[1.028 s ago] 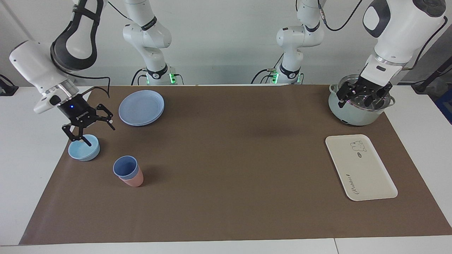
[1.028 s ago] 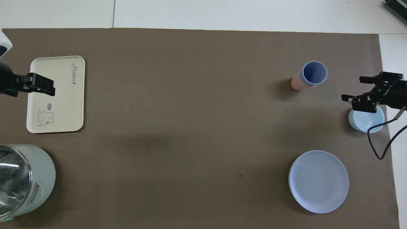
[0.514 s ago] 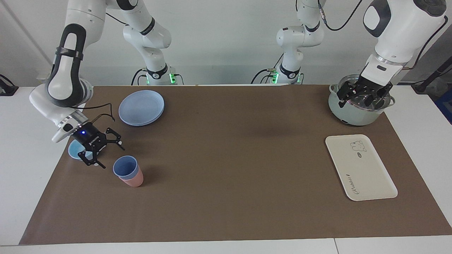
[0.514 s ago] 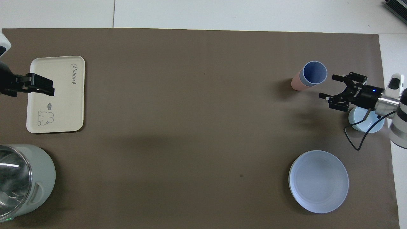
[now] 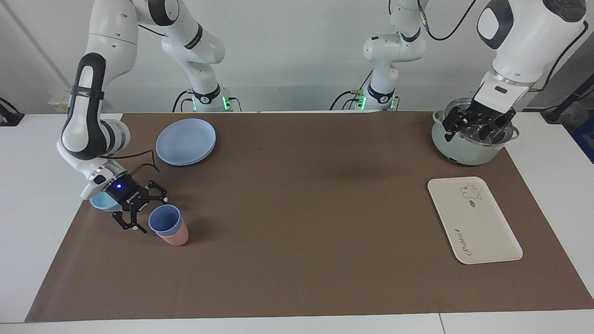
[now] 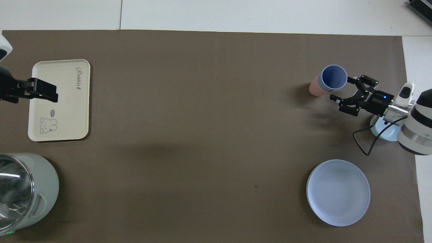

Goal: Place cup on tray
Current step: 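Reach the right gripper to the nested pink and blue cups and grasp them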

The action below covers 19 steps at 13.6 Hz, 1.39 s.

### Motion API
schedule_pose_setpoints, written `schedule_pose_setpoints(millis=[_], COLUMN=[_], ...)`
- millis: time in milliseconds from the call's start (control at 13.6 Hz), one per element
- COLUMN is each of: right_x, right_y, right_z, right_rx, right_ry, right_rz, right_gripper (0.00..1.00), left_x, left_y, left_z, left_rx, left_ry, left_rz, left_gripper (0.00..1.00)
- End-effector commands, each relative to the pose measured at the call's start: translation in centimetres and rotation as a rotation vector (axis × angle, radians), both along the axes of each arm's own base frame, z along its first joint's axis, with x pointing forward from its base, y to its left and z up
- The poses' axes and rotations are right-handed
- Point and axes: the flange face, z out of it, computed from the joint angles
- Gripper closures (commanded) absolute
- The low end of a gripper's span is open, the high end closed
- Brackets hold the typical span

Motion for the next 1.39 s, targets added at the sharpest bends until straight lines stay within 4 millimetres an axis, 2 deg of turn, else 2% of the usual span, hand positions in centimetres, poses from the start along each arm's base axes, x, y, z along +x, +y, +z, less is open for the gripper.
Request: schedule_pose_setpoints(millis=[0, 440, 587, 1028, 1174, 1321], right_x=[1.2, 1.3, 1.6, 1.4, 1.5, 1.5], right_y=[1.0, 2.4, 3.9, 4.3, 5.9, 6.3], right_z=[-1.0, -1.4, -1.5, -2.0, -2.1, -2.3], right_rx=[0.034, 0.036, 0.049, 0.032, 0.059, 0.042], right_ry=[-0.044, -0.044, -0.057, -0.056, -0.057, -0.07], right_rz=[-0.002, 0.0, -0.005, -0.022, -0.033, -0.033], right_gripper=[0.0, 0.0, 0.0, 0.0, 0.0, 0.02], left_x=[-0.9, -0.9, -1.0, -0.9, -0.9, -1.0], left_y=[0.4, 0.2, 0.3, 0.0, -0.2, -0.2], left_z=[0.1, -0.1, -0.1, 0.0, 0.0, 0.0], left_rx=[0.017, 0.017, 0.018, 0.017, 0.017, 0.017], left_ry=[-0.003, 0.001, 0.003, -0.001, 0.0, -0.001], left_rz=[0.006, 0.006, 0.008, 0.008, 0.002, 0.002], left_gripper=[0.0, 0.0, 0.0, 0.0, 0.0, 0.0])
